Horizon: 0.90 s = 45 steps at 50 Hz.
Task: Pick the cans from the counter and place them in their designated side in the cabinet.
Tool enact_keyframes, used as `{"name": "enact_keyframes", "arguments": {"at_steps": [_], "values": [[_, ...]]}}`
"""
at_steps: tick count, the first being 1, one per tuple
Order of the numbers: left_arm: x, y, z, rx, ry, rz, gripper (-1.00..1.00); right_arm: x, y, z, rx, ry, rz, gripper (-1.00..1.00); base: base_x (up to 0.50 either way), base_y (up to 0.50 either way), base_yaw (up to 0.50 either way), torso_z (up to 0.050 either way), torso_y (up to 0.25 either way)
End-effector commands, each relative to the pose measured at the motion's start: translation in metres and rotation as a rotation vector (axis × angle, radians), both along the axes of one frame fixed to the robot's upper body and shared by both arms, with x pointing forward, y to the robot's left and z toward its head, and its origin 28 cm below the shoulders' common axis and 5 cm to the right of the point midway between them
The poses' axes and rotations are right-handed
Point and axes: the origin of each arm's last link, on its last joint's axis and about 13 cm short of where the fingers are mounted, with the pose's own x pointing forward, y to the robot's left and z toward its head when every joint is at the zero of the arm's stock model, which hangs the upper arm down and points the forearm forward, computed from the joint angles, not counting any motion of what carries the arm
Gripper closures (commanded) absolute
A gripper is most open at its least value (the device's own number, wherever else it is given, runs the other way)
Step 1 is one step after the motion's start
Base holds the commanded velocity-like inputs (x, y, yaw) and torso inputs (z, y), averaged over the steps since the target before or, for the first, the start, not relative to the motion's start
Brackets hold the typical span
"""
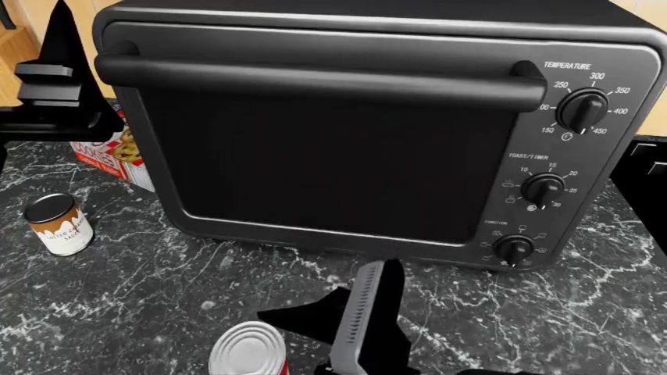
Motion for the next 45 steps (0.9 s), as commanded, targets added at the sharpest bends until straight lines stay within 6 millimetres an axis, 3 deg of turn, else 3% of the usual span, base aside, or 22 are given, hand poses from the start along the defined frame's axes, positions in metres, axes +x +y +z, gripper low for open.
{"name": "enact_keyframes", "arguments": {"at_steps": [1, 5, 6, 18, 33, 45], "values": [[0.001, 0.000, 0.000, 0.000, 0.000, -0.001, -1.00, 0.002, 0.003, -0.013, 0.030, 0.014, 0.000, -1.00, 0.00, 0.00, 0.00, 0.000, 0.000], [0.001, 0.000, -0.001, 0.000, 0.002, -0.001, -1.00, 0.003, 0.002, -0.016, 0.052, 0.016, -0.011, -1.00, 0.00, 0.00, 0.00, 0.000, 0.000], [0.001, 0.000, -0.002, 0.000, 0.003, -0.002, -1.00, 0.004, 0.002, -0.016, 0.058, 0.015, -0.015, 1.00, 0.00, 0.00, 0.00, 0.000, 0.000], [0.002, 0.000, -0.004, -0.001, 0.006, -0.002, -1.00, 0.000, 0.001, -0.006, 0.088, -0.024, -0.020, 1.00, 0.00, 0.00, 0.00, 0.000, 0.000], [0.001, 0.000, -0.007, 0.000, 0.013, -0.006, -1.00, -0.011, -0.013, 0.062, 0.139, -0.229, -0.145, 1.00, 0.00, 0.00, 0.00, 0.000, 0.000], [-0.008, 0.006, 0.006, -0.049, -0.045, 0.029, -1.00, -0.023, -0.022, 0.103, 0.165, -0.341, -0.179, 1.00, 0.00, 0.00, 0.00, 0.000, 0.000]]}}
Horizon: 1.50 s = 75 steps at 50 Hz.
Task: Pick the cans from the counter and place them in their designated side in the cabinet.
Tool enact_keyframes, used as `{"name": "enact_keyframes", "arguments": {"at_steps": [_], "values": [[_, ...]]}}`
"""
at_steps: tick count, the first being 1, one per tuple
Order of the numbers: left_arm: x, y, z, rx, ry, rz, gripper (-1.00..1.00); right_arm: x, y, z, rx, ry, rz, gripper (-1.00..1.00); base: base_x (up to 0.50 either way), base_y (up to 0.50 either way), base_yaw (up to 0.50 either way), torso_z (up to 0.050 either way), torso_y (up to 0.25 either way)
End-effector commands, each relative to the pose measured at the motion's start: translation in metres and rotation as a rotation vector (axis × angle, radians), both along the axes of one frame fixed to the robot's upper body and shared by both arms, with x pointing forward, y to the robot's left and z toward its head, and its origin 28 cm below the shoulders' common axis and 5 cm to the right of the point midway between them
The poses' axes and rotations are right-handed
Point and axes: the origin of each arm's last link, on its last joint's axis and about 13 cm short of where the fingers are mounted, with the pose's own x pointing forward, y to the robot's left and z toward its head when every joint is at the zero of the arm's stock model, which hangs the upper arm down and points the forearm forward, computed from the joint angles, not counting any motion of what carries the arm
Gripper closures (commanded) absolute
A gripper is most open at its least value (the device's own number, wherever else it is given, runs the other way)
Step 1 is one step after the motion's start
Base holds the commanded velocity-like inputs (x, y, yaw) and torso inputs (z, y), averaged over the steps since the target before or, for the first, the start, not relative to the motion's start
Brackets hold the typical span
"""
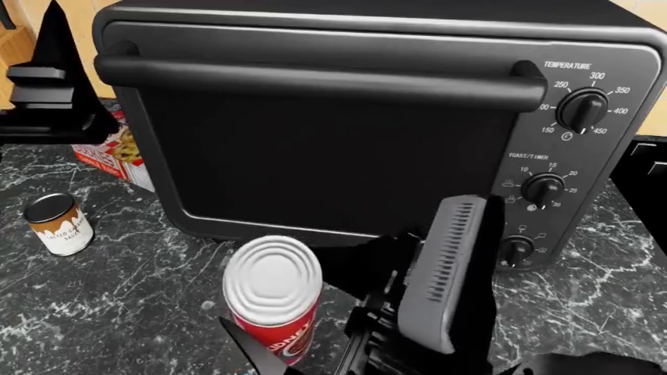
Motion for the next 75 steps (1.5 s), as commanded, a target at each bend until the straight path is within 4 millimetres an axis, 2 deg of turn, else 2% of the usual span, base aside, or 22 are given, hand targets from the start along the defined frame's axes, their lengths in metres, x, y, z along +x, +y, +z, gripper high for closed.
{"name": "enact_keyframes", "arguments": {"at_steps": [1, 8, 17, 21, 29, 36, 42, 58, 75], "values": [[-0.006, 0.005, 0.008, -0.039, -0.042, 0.031, -1.00, -0.013, -0.008, 0.038, 0.025, -0.141, -0.044, 1.00, 0.00, 0.00, 0.00, 0.000, 0.000], [-0.008, 0.008, 0.010, -0.055, -0.055, 0.046, -1.00, -0.016, -0.012, 0.063, 0.060, -0.203, -0.113, 1.00, 0.00, 0.00, 0.00, 0.000, 0.000], [-0.008, 0.007, 0.010, -0.055, -0.054, 0.040, -1.00, -0.009, -0.017, 0.103, 0.161, -0.228, -0.217, 1.00, 0.00, 0.00, 0.00, 0.000, 0.000], [-0.008, 0.006, 0.007, -0.051, -0.048, 0.032, -1.00, -0.006, -0.015, 0.098, 0.156, -0.228, -0.281, 1.00, 0.00, 0.00, 0.00, 0.000, 0.000], [-0.008, 0.006, 0.007, -0.050, -0.047, 0.031, -1.00, -0.006, -0.015, 0.097, 0.155, -0.228, -0.290, 1.00, 0.00, 0.00, 0.00, 0.000, 0.001], [-0.009, 0.006, 0.007, -0.054, -0.049, 0.028, -1.00, -0.001, -0.013, 0.134, 0.130, -0.303, -0.299, 1.00, 0.00, 0.00, 0.00, 0.000, 0.000], [-0.009, 0.006, 0.008, -0.056, -0.053, 0.025, -1.00, 0.004, -0.012, 0.156, 0.127, -0.361, -0.319, 1.00, 0.00, 0.00, 0.00, 0.000, 0.000], [-0.009, 0.006, 0.010, -0.068, -0.065, 0.028, -1.00, 0.026, -0.019, 0.235, 0.140, -0.481, -0.469, 1.00, 0.00, 0.00, 0.00, 0.000, 0.001], [-0.005, 0.004, 0.007, -0.070, -0.071, 0.016, -1.00, 0.049, -0.016, 0.287, 0.270, -0.568, -0.616, 1.00, 0.00, 0.00, 0.00, 0.000, 0.000]]}}
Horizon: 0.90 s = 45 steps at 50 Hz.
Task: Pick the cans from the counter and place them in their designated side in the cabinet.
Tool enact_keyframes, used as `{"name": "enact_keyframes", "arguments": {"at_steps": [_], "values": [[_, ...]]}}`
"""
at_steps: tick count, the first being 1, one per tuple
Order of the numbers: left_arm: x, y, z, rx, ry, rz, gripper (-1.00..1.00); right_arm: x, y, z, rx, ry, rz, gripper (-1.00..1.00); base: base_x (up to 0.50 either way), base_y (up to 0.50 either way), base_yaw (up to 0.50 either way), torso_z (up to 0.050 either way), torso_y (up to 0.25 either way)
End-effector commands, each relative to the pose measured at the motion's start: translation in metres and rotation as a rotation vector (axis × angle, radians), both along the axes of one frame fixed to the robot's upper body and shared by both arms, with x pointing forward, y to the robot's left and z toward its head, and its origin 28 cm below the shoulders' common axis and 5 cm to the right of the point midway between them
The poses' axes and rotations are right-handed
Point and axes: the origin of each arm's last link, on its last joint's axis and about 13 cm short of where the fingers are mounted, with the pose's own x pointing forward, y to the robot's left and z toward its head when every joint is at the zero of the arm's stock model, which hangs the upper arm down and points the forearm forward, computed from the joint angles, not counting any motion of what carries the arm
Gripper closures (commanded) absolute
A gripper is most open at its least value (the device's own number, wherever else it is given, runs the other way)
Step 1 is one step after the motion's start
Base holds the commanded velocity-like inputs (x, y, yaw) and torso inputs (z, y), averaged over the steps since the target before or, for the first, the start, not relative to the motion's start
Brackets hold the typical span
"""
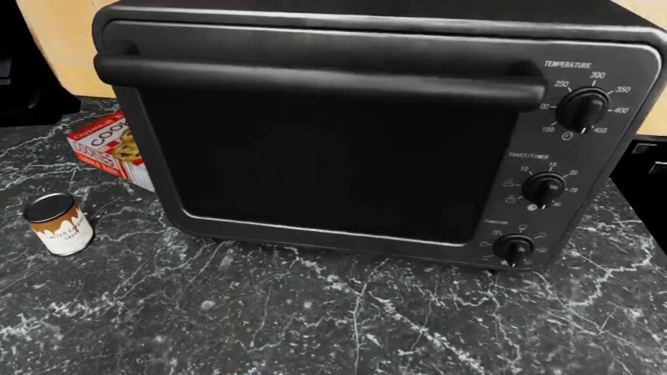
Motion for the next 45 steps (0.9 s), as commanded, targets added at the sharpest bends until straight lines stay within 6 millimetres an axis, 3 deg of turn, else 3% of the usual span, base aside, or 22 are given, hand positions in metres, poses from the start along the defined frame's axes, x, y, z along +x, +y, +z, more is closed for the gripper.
{"name": "enact_keyframes", "arguments": {"at_steps": [1, 15, 31, 45], "values": [[0.002, -0.001, -0.001, -0.007, -0.003, -0.006, -1.00, 0.010, -0.001, 0.041, 0.077, -0.101, -0.083, 1.00, 0.00, 0.00, 0.00, 0.000, 0.000], [0.002, 0.000, -0.002, -0.014, -0.007, -0.010, -1.00, 0.032, -0.005, 0.080, 0.181, -0.158, -0.229, 1.00, 0.00, 0.00, 0.00, 0.000, 0.001], [0.004, 0.000, -0.003, -0.013, -0.003, -0.011, -1.00, 0.049, -0.010, 0.114, 0.170, -0.179, -0.362, 1.00, 0.00, 0.00, 0.00, 0.000, 0.001], [0.006, 0.001, -0.004, -0.012, 0.003, -0.005, -1.00, 0.061, -0.021, 0.117, 0.265, -0.103, -0.512, 1.00, 0.00, 0.00, 0.00, 0.000, 0.000]]}}
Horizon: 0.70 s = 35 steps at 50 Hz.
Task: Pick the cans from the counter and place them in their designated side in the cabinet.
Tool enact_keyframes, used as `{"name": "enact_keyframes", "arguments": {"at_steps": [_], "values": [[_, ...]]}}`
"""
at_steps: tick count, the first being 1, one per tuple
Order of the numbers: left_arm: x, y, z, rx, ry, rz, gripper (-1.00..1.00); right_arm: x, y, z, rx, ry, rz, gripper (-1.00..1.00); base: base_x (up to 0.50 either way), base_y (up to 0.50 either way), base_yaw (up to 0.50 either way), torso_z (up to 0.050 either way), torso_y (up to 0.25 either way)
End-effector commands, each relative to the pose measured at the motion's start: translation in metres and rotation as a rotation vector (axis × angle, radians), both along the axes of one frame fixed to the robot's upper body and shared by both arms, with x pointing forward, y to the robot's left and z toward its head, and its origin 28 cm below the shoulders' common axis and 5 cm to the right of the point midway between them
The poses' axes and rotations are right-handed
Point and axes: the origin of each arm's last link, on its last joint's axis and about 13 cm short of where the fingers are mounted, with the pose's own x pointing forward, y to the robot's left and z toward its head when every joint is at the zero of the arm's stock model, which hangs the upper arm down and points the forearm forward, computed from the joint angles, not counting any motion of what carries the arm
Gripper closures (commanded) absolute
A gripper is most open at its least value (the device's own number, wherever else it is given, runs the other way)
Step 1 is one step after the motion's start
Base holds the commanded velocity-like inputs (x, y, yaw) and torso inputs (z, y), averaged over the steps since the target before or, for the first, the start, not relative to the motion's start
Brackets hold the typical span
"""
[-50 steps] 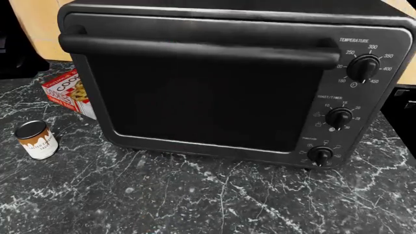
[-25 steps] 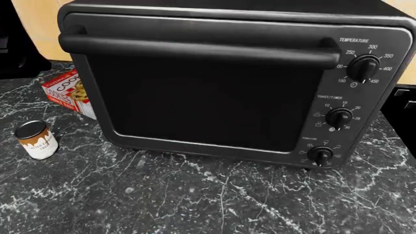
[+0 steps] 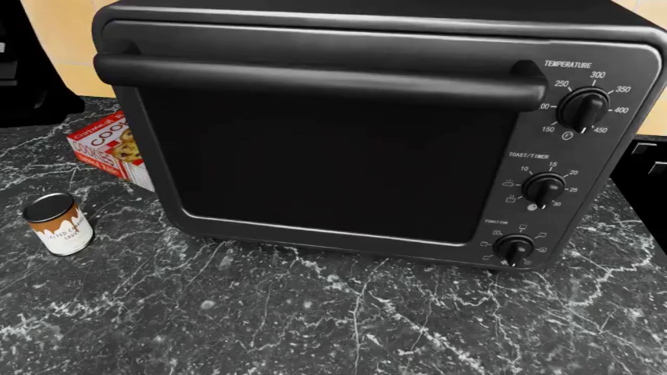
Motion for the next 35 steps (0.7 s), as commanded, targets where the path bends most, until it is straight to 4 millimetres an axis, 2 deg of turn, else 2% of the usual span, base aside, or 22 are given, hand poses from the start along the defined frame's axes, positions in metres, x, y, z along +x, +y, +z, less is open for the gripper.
{"name": "enact_keyframes", "arguments": {"at_steps": [1, 17, 35], "values": [[0.001, 0.000, -0.001, 0.001, 0.004, 0.002, -1.00, 0.006, -0.010, 0.010, 0.062, 0.018, -0.127, 1.00, 0.00, 0.00, 0.00, 0.000, 0.000], [0.001, 0.000, -0.001, 0.002, 0.007, 0.002, -1.00, 0.013, -0.019, 0.013, 0.118, 0.083, -0.201, 1.00, 0.00, 0.00, 0.00, 0.001, 0.001], [0.002, -0.002, -0.004, 0.016, 0.013, 0.001, -1.00, 0.026, -0.032, 0.003, 0.178, 0.192, -0.266, 1.00, 0.00, 0.00, 0.00, 0.000, 0.001]]}}
